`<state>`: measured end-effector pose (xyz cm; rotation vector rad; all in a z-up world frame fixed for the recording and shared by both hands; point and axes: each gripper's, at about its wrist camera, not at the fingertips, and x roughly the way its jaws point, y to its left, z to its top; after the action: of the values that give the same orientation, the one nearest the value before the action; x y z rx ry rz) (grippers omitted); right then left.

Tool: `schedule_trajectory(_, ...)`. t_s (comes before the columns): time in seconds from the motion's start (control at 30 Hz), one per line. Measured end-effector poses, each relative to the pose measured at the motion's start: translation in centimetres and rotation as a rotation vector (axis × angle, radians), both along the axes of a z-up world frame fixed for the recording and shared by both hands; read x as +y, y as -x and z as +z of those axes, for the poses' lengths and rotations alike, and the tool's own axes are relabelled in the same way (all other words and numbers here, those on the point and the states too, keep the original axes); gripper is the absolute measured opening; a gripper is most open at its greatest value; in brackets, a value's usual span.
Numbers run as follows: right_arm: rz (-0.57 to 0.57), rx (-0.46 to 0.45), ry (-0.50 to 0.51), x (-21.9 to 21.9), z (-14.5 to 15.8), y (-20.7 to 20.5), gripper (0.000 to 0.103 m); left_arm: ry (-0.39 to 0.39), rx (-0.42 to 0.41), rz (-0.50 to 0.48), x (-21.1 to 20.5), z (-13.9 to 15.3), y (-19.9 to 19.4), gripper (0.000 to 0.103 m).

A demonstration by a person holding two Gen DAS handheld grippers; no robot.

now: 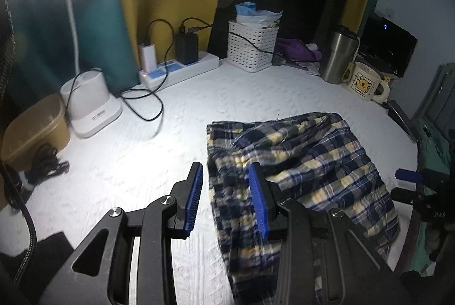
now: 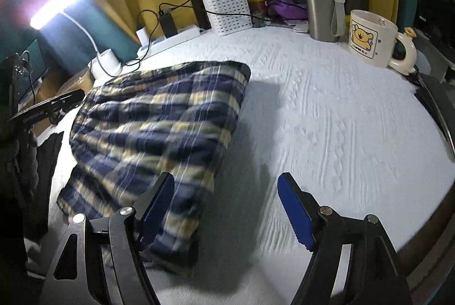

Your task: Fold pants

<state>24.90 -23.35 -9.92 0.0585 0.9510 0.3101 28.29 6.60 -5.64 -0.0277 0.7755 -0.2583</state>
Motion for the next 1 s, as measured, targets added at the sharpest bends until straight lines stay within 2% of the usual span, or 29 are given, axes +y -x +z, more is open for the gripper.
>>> schedule_trajectory(0.23,0.011,-0.022,0.000,0.4,0.1,-3.1,0.077,-0.009,0.040,-0.019,-0.8,-1.3,-2.0,0.033)
schedule_trajectory(0.53,0.048,-0.075,0.002,1.9,-0.1,-8.2,0.075,0.024,0.097,-0.031,-0.9,-3.2,-3.6,0.034)
schedule_trajectory(0.6,0.058,-0.073,0.001,2.2,-0.5,-9.2,0.062,0.035,0.098,-0.041,-0.8,-3.3,-3.8,0.046)
schedule_trajectory(0.67,0.061,-0.065,0.000,2.3,-0.7,-10.1,0.055,0.047,0.101,-0.045,-0.8,-3.6,-4.0,0.049)
schedule_trajectory(0.77,0.082,-0.059,-0.016,2.5,-1.2,-11.3,0.054,0.053,0.099,-0.062,-0.8,-4.0,-4.3,0.049)
schedule_trajectory(0.83,0.094,-0.049,-0.026,2.6,-1.6,-11.8,0.048,0.060,0.095,-0.070,-0.7,-4.4,-4.6,0.049)
schedule_trajectory(0.9,0.117,-0.035,-0.024,3.0,-2.1,-12.2,0.031,0.057,0.094,-0.080,-0.8,-4.5,-4.8,0.047)
schedule_trajectory(1.0,0.129,-0.040,-0.002,3.6,-2.4,-12.3,0.016,0.021,0.078,-0.103,-1.4,-4.1,-4.7,0.034)
